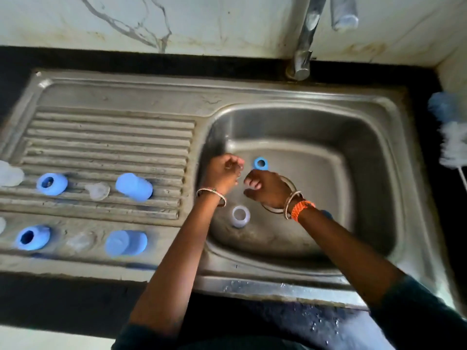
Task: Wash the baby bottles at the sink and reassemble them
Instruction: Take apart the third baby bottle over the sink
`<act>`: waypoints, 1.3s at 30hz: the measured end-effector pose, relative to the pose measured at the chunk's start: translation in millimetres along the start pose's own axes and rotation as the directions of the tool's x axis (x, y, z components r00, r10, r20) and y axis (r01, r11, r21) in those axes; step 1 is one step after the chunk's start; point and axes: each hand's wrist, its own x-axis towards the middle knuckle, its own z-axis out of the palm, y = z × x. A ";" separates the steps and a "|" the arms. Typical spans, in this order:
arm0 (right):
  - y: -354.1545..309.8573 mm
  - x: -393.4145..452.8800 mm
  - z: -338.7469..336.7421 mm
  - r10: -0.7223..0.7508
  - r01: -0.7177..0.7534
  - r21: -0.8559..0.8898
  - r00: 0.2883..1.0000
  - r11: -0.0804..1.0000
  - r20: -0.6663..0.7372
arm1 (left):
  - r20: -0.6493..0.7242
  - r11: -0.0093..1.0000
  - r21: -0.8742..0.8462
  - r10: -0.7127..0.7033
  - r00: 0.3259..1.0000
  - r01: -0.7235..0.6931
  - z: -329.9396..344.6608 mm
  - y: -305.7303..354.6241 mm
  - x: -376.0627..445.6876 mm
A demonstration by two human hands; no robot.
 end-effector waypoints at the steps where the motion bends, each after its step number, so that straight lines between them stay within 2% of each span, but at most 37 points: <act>1: 0.1 -15.2 6.9 -0.093 0.107 -0.109 0.987 0.988 0.130 | -0.014 0.999 -0.025 0.027 1.000 -0.028 -2.9 -0.7 -11.9; 3: 3.9 -30.8 21.7 -0.150 0.281 -0.383 0.929 0.880 0.338 | -0.057 0.996 -0.070 0.050 0.997 -0.053 -7.7 -4.9 -31.2; 4: 3.4 -33.2 27.3 -0.126 0.307 -0.459 0.915 0.834 0.383 | -0.076 0.995 -0.077 0.054 0.996 -0.060 -9.0 -7.1 -36.1; 6: -2.9 -33.9 33.7 -0.113 0.311 -0.495 0.914 0.811 0.389 | -0.099 0.996 -0.051 0.067 0.993 -0.073 -10.2 -9.4 -44.3; 9: -12.8 -30.3 24.0 -0.131 0.249 -0.506 0.957 0.825 0.257 | -0.128 0.997 -0.017 0.067 0.989 -0.069 -11.3 -11.8 -49.7; 11: -18.7 -37.6 6.5 -0.162 0.180 -0.453 0.984 0.873 0.079 | -0.182 0.998 -0.060 0.026 0.983 -0.037 -11.1 -11.8 -49.1; 13: -24.5 -51.0 -16.2 -0.181 0.129 -0.276 0.968 0.952 -0.172 | -0.206 0.993 -0.112 -0.070 0.976 0.047 -6.1 -7.4 -46.3; 14: -27.6 -58.4 -26.4 -0.170 0.118 -0.186 0.941 0.975 -0.292 | -0.167 0.975 -0.179 -0.165 0.972 0.135 -1.2 -4.4 -45.2; 15: -29.1 -67.6 -36.0 -0.151 0.111 -0.123 0.909 0.986 -0.390 | -0.051 0.916 -0.306 -0.288 0.956 0.260 7.3 1.0 -46.7; 16: -29.6 -76.4 -42.6 -0.131 0.105 -0.084 0.887 0.991 -0.443 | 0.119 0.811 -0.434 -0.380 0.917 0.392 16.9 7.7 -49.4; 18: -26.4 -94.0 -51.2 -0.109 0.116 -0.011 0.901 0.993 -0.420 | 0.378 0.614 -0.580 -0.380 0.844 0.536 43.3 19.3 -55.1; 20: -14.1 -109.2 -59.0 -0.091 0.132 0.101 0.938 0.986 -0.335 | 0.449 0.537 -0.638 -0.323 0.833 0.553 72.9 28.5 -59.3; 21: -5.2 -116.1 -65.9 -0.056 0.109 0.133 0.934 0.985 -0.353 | 0.459 0.521 -0.649 -0.313 0.831 0.554 85.1 34.2 -61.3; 22: 6.6 -123.2 -77.3 0.010 0.058 0.145 0.901 0.988 -0.433 | 0.468 0.516 -0.646 -0.314 0.826 0.562 97.2 41.6 -62.0; 23: 19.4 -128.8 -91.1 0.080 -0.013 0.123 0.827 0.992 -0.556 | 0.467 0.524 -0.639 -0.316 0.826 0.562 105.8 49.6 -62.2; 25: 48.6 -140.2 -123.1 0.184 -0.254 0.035 0.594 0.967 -0.783 | 0.491 0.538 -0.626 -0.292 0.821 0.565 119.4 66.3 -62.0; 26: 61.4 -146.2 -136.7 0.216 -0.408 -0.007 0.496 0.913 -0.841 | 0.512 0.540 -0.620 -0.272 0.815 0.570 124.6 74.2 -61.8; 28: 84.1 -155.8 -154.4 0.246 -0.645 -0.067 0.383 0.761 -0.891 | 0.561 0.540 -0.603 -0.237 0.793 0.588 133.8 88.8 -61.6; 30: 98.3 -163.4 -162.0 0.294 -0.741 -0.038 0.312 0.670 -0.903 | 0.584 0.540 -0.597 -0.214 0.783 0.593 139.5 100.0 -59.4; 32: 105.5 -170.0 -163.5 0.398 -0.780 0.078 0.229 0.621 -0.888 | 0.582 0.550 -0.590 -0.217 0.784 0.591 142.9 106.1 -56.1; 34: 110.5 -176.1 -159.0 0.472 -0.772 0.170 0.184 0.612 -0.862 | 0.584 0.548 -0.588 -0.222 0.781 0.595 143.5 105.4 -55.7; 36: 109.0 -180.2 -152.8 0.498 -0.693 0.260 0.164 0.673 -0.852 | 0.580 0.523 -0.608 -0.221 0.784 0.597 142.5 101.3 -57.6; 37: 105.2 -179.5 -150.3 0.488 -0.646 0.275 0.175 0.712 -0.855 | 0.573 0.498 -0.626 -0.227 0.787 0.599 141.1 98.3 -58.7; 39: 91.3 -172.6 -147.6 0.427 -0.571 0.222 0.254 0.791 -0.868 | 0.557 0.429 -0.673 -0.242 0.795 0.602 133.8 93.5 -58.3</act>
